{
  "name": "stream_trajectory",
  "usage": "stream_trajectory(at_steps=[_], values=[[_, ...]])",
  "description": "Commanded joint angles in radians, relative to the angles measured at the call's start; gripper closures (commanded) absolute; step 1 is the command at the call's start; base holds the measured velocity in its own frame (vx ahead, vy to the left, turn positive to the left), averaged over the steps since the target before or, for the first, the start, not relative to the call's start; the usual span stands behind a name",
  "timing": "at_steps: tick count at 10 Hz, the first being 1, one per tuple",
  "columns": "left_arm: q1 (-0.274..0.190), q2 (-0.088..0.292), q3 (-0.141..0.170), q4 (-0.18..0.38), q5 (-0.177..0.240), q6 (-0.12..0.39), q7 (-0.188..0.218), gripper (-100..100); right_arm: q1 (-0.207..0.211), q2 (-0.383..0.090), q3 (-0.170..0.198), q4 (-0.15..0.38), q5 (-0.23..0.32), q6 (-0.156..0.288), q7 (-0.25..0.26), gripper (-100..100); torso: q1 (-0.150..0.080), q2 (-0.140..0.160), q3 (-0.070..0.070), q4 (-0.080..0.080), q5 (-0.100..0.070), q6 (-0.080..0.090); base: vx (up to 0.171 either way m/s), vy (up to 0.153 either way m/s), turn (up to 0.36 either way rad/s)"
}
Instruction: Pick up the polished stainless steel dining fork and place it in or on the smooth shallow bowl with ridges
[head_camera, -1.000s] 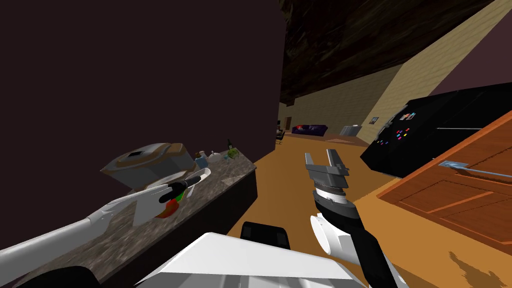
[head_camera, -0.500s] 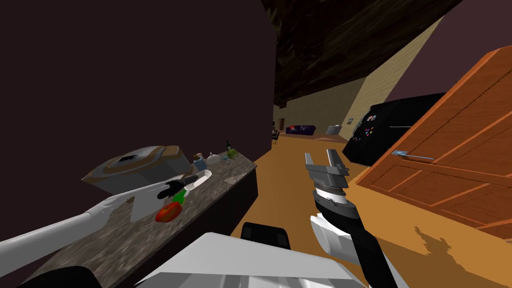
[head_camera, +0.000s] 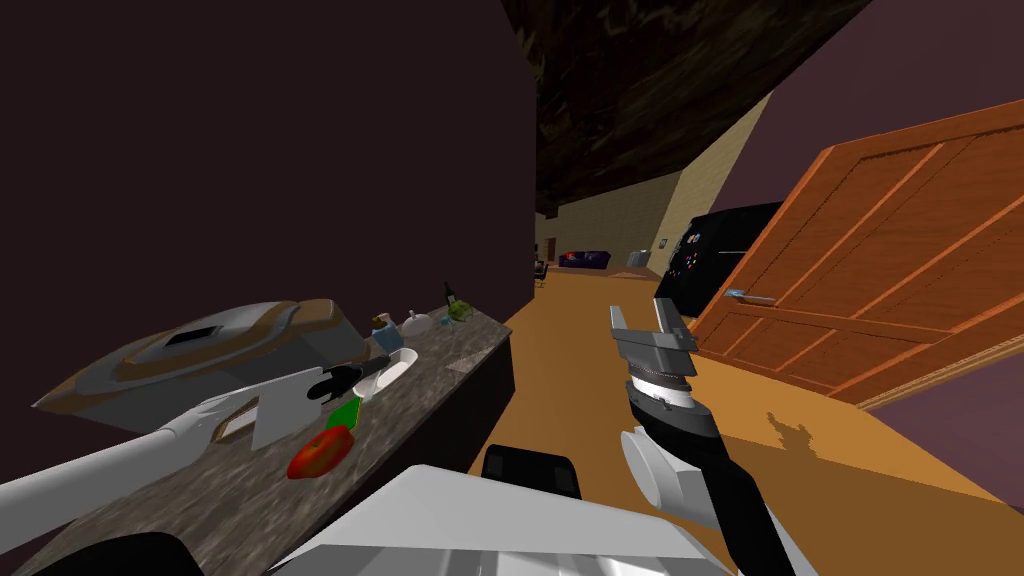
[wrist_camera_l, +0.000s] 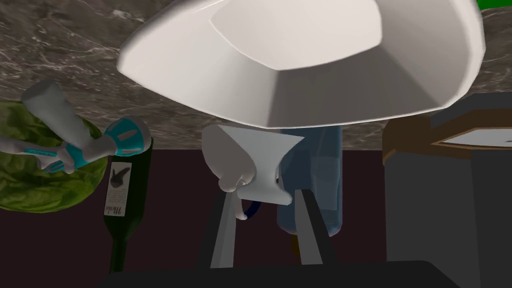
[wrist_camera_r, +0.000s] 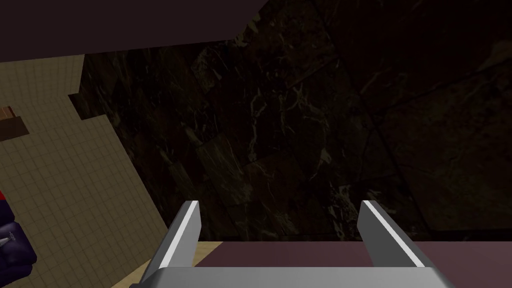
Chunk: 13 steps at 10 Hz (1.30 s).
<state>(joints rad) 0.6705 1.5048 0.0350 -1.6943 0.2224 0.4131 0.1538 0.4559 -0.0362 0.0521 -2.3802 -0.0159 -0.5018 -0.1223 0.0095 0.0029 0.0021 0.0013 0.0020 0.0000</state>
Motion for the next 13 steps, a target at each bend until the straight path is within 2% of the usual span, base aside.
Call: stream_trajectory(at_steps=[1,8,9,10,13], values=[[-0.003,0.0,-0.015,0.024,0.039,-0.013,0.003,100,0.0,0.0,0.0,0.0,0.0,0.0,0.0,0,0.0,0.0,0.0,0.0,0.0,0.0,-0.05,0.131,-0.242],[0.0,0.008,-0.063,0.091,0.176,-0.05,0.014,100,0.0,0.0,0.0,0.0,0.0,0.0,0.0,0,-0.003,0.0,0.0,0.0,-0.001,-0.002,-0.045,0.096,-0.179],[0.015,0.01,-0.046,0.079,0.163,-0.047,0.016,100,0.0,0.0,0.0,0.0,0.0,0.0,0.0,0,-0.002,-0.001,0.0,0.0,0.0,-0.001,-0.022,0.044,-0.047],[0.014,0.01,-0.046,0.079,0.165,-0.048,0.016,-100,0.0,0.0,0.0,0.0,0.0,0.0,0.0,0,-0.003,-0.003,-0.001,0.0,0.0,-0.002,-0.004,0.007,0.004],[0.014,0.01,-0.046,0.079,0.165,-0.048,0.016,-100,0.0,0.0,0.0,0.0,0.0,0.0,0.0,0,-0.006,-0.005,-0.003,-0.001,-0.001,-0.002,0.0,0.0,0.0]])
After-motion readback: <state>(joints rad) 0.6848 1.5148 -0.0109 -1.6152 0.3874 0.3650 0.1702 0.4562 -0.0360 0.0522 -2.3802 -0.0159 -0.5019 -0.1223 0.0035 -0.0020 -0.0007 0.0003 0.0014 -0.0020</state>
